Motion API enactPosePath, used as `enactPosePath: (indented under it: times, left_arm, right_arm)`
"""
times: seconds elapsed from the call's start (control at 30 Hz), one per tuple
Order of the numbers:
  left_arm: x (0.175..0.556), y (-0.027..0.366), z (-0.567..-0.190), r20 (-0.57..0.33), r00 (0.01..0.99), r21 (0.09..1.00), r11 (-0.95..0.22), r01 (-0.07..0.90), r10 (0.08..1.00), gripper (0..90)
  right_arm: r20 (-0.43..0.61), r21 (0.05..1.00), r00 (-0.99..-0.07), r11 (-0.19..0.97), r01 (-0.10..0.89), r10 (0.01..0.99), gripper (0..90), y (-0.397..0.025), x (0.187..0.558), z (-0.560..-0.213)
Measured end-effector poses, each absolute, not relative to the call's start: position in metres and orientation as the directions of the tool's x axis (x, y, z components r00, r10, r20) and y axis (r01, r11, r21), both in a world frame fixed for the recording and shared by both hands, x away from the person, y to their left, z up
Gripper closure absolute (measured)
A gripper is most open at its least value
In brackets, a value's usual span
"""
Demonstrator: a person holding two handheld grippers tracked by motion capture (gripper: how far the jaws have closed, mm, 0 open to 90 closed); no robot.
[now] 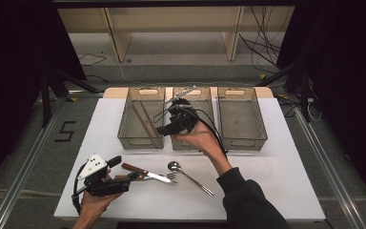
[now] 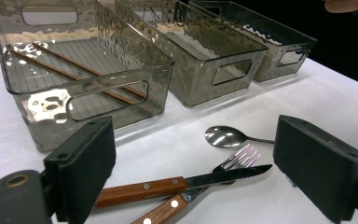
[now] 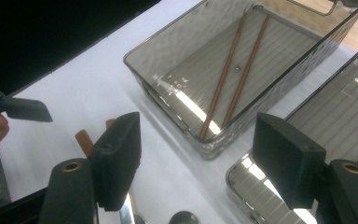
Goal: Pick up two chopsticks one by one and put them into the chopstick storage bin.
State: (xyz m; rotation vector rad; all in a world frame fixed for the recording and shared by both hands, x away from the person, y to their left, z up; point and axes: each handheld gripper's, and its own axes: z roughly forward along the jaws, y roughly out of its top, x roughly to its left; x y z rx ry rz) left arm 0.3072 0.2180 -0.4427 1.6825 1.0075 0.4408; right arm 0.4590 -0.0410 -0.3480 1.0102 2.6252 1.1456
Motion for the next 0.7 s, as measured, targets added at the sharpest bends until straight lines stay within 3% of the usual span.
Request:
enactPosePath:
  times: [0.7]
  left_arm:
    - [0.308, 0.217, -0.443, -0.189, 0.574, 0.913, -0.073, 0.402, 0.797, 12.6]
  right_arm:
    - [0.129, 0.689, -0.788, 0.518, 0.508, 0.602, 28.7, -0.072, 0.421, -0.359]
